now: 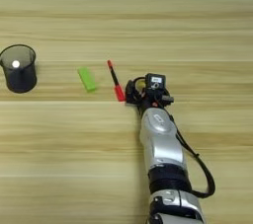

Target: Move the objects on the table

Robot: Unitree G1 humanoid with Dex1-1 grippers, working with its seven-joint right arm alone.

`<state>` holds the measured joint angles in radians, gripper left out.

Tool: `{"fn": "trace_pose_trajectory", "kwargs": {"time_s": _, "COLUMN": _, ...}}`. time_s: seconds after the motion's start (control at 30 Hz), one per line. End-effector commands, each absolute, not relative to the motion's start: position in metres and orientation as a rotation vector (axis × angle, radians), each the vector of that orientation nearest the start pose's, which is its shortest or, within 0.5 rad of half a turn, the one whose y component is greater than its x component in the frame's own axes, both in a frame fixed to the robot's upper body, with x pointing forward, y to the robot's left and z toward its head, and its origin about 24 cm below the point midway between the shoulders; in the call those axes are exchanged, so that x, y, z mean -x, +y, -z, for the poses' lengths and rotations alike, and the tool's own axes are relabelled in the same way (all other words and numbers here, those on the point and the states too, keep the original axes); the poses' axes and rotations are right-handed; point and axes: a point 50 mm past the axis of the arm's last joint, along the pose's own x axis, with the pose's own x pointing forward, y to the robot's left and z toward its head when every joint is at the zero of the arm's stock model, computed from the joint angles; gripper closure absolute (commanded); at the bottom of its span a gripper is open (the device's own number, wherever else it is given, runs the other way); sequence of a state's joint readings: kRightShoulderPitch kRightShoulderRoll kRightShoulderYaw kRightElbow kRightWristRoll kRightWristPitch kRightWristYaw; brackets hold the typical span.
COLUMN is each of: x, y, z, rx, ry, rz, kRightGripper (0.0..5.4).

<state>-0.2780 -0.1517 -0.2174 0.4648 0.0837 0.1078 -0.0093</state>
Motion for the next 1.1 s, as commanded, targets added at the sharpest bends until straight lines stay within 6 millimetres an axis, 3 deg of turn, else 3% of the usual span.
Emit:
{"fn": "trace_pose_trajectory", "kwargs": {"time_s": 0.03, "x": -0.307, "y": -0.221, "z": -0.027, "rx": -0.004, "ry": 0.213, "rz": 0.181, "kRightGripper": 1.38}}
{"fn": "trace_pose_trajectory", "kwargs": {"time_s": 0.53, "x": -0.31, "y": -0.209, "z": -0.041, "rx": 0.01, "ry": 0.122, "rz": 0.123, "kRightGripper": 1.39}}
{"fn": "trace_pose_trajectory", "kwargs": {"time_s": 1.1, "x": -0.317, "y": -0.167, "z": -0.065, "rx": 0.059, "ry": 0.018, "rz": -0.071, "kRightGripper": 1.39}}
